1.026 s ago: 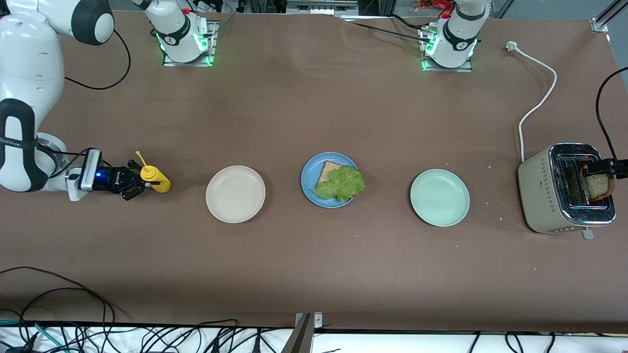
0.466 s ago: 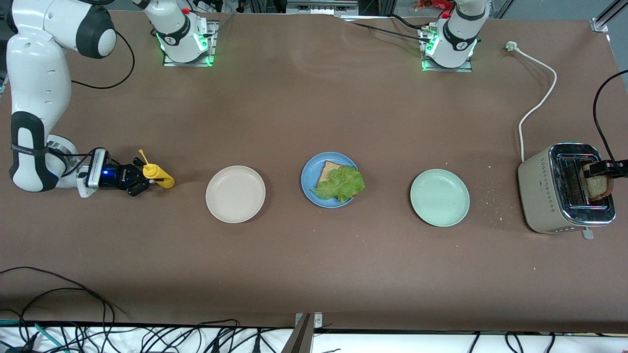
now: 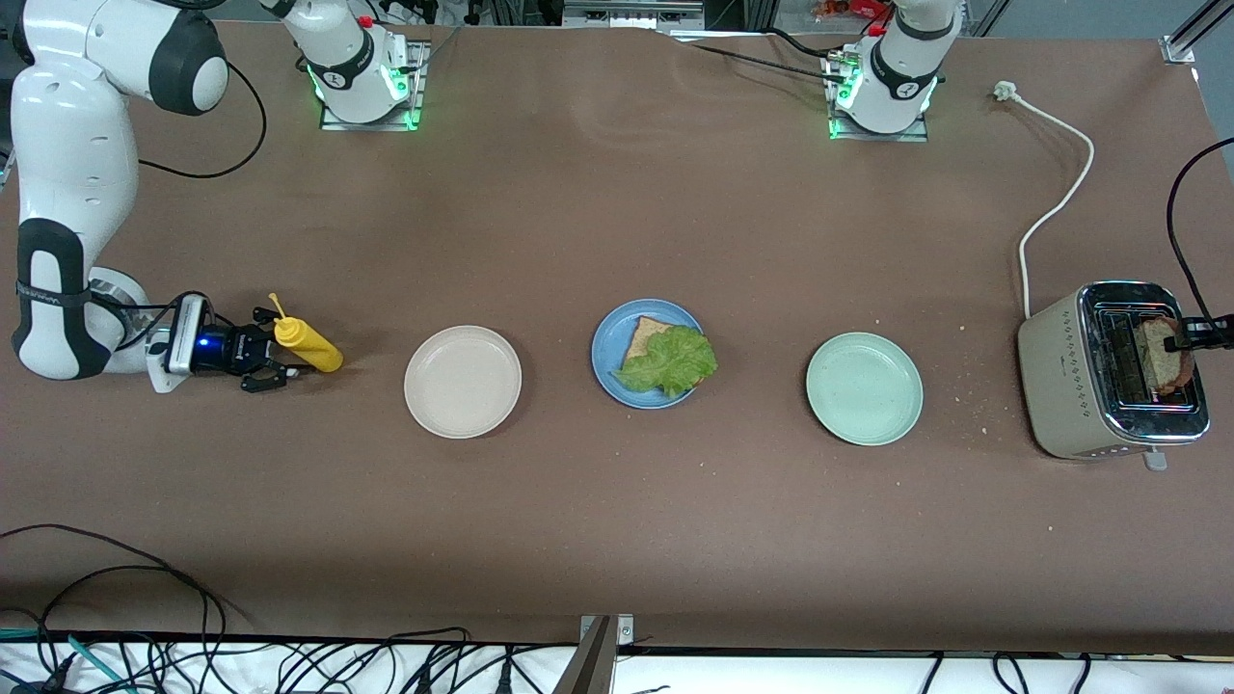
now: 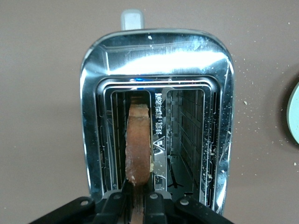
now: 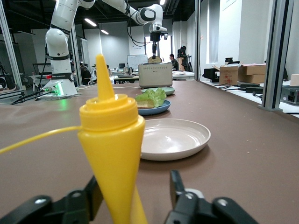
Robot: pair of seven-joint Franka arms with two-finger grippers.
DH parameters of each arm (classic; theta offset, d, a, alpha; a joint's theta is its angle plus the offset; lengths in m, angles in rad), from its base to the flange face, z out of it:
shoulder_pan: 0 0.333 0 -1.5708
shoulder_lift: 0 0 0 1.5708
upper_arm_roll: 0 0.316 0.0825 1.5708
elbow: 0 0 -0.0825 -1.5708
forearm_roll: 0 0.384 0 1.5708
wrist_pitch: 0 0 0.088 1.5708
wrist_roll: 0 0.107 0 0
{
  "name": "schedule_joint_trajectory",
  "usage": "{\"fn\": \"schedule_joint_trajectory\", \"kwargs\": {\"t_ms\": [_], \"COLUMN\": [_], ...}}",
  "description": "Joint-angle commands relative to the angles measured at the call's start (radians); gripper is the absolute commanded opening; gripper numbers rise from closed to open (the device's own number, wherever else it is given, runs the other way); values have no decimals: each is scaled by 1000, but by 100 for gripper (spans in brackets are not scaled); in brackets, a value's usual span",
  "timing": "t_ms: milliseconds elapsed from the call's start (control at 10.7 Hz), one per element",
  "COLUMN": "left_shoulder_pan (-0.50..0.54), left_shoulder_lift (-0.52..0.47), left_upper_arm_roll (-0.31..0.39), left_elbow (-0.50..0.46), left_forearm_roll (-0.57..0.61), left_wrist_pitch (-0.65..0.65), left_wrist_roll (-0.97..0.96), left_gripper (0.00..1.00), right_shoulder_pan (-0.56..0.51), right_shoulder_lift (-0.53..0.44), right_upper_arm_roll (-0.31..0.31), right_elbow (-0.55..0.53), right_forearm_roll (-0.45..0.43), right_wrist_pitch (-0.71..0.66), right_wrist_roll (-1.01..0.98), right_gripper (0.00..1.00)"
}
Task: Make sandwich in blue plate with both arms
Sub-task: 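Set down the mustard bottle while the left gripper lifts the second bread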
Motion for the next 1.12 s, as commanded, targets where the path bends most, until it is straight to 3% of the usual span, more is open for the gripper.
{"fn": "schedule_joint_trajectory", "kwargs": {"t_ms": [0, 280, 560, 746, 933, 1026], "left_shoulder_pan": [3, -9, -9, -46, -180, -235], "left_shoulder_lift": [-40, -75, -89, -56, -2, 41], "left_upper_arm_roll": [-18, -110, -329, -496, -512, -512], "left_elbow": [116, 224, 220, 212, 212, 214], "left_forearm_roll": [-8, -14, -23, -28, -107, -199], "left_wrist_pitch": [-162, -333, -399, -448, -450, -442], "left_wrist_roll": [25, 13, 2, -112, -237, -269], "left_gripper": [0, 0, 0, 0, 0, 0], "right_shoulder_pan": [-9, -6, 8, 19, 32, 37], "right_shoulder_lift": [12, 9, -42, -120, -184, -207], "right_upper_arm_roll": [-42, -142, -228, -223, -216, -173], "right_elbow": [69, 116, 306, 450, 571, 622], "right_forearm_roll": [5, -52, -170, -301, -417, -473], "right_wrist_pitch": [-58, -69, -71, -68, -68, -66], "right_wrist_roll": [106, 150, 431, 728, 1056, 1204], "right_gripper": [95, 99, 99, 99, 99, 99]}}
